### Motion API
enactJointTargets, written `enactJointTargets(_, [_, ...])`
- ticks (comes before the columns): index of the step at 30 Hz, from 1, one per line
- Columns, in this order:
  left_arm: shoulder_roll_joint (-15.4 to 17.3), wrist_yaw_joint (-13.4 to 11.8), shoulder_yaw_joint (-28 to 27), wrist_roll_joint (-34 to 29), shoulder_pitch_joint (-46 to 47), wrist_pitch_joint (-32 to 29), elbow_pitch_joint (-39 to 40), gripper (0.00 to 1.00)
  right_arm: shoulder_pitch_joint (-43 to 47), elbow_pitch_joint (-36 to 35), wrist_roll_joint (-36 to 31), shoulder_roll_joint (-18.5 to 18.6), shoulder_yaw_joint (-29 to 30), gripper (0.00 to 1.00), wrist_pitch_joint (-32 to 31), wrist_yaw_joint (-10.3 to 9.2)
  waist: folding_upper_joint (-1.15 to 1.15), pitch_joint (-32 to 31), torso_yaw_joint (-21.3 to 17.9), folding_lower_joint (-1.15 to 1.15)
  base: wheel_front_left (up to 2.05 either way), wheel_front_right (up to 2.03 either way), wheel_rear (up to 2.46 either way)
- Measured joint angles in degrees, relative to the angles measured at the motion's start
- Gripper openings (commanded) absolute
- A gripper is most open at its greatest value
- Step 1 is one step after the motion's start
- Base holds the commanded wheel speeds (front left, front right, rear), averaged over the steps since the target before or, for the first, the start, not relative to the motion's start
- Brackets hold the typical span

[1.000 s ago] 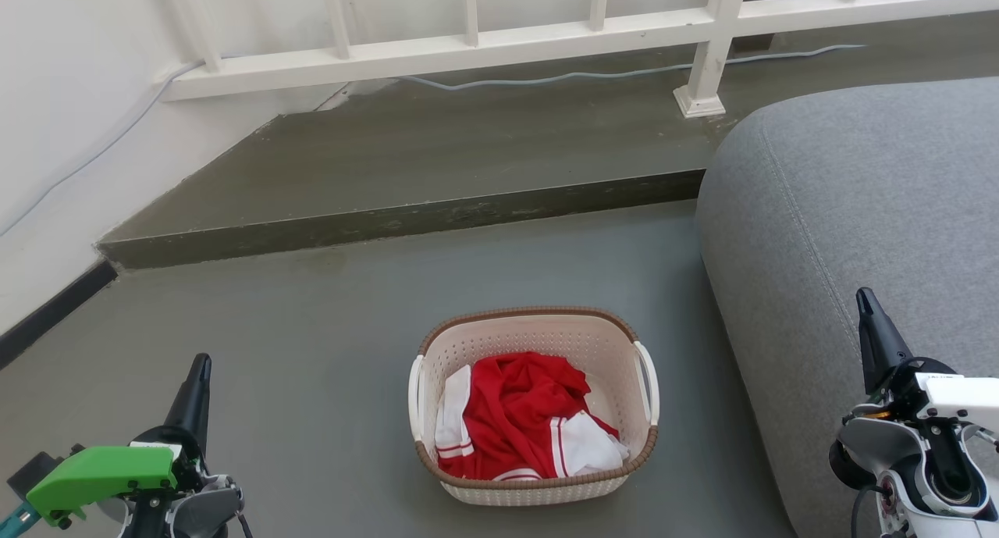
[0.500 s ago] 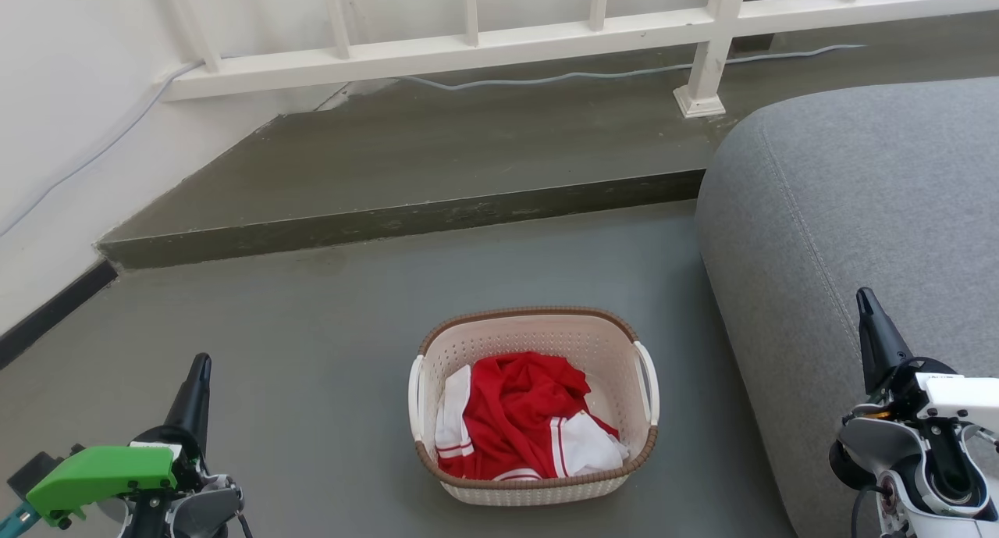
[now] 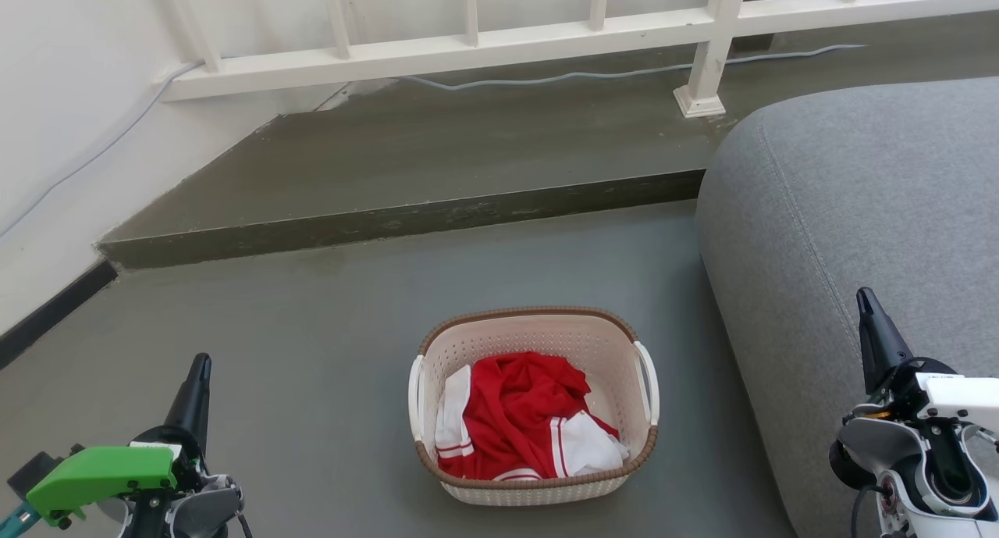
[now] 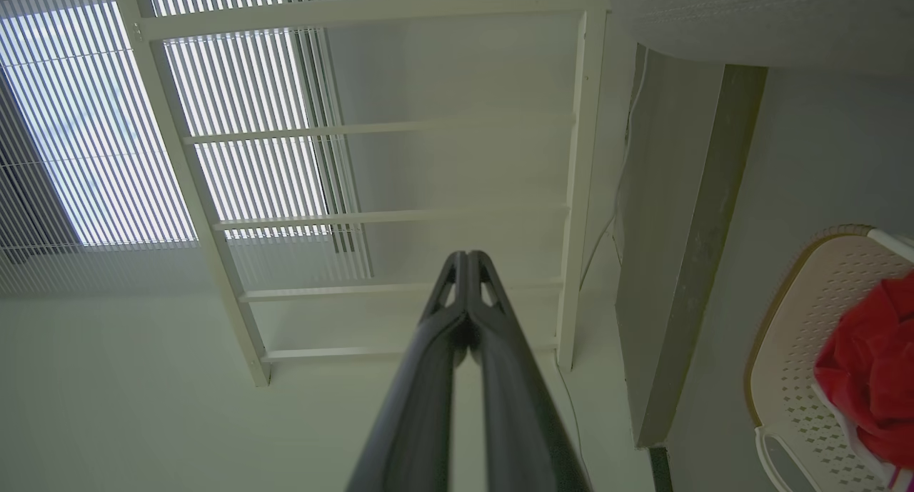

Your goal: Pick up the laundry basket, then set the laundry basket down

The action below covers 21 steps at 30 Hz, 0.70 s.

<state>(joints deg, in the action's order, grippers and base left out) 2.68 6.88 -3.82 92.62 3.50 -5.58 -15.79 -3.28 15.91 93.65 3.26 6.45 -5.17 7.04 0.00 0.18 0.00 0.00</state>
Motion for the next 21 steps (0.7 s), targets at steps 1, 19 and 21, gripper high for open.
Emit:
enactJointTargets(1, [0.0,0.0,0.0,0.0,0.0,0.0,0.0,0.0,0.0,0.0,0.0,0.0,0.0,0.0,0.0,0.0,0.0,0.0,0.0,0.0,0.0,0.0,0.0])
enactJointTargets(19, [0.0,0.0,-0.02,0.0,0.0,-0.01,0.0,0.0,0.0,0.0,0.0,-0.02,0.03,0.0,0.0,0.0,0.0,0.0,0.0,0.0,0.0,0.0,0.0])
enactJointTargets(21, [0.0,0.0,-0.02,0.0,0.0,-0.01,0.0,0.0,0.0,0.0,0.0,-0.02,0.03,0.0,0.0,0.0,0.0,0.0,0.0,0.0,0.0,0.0,0.0])
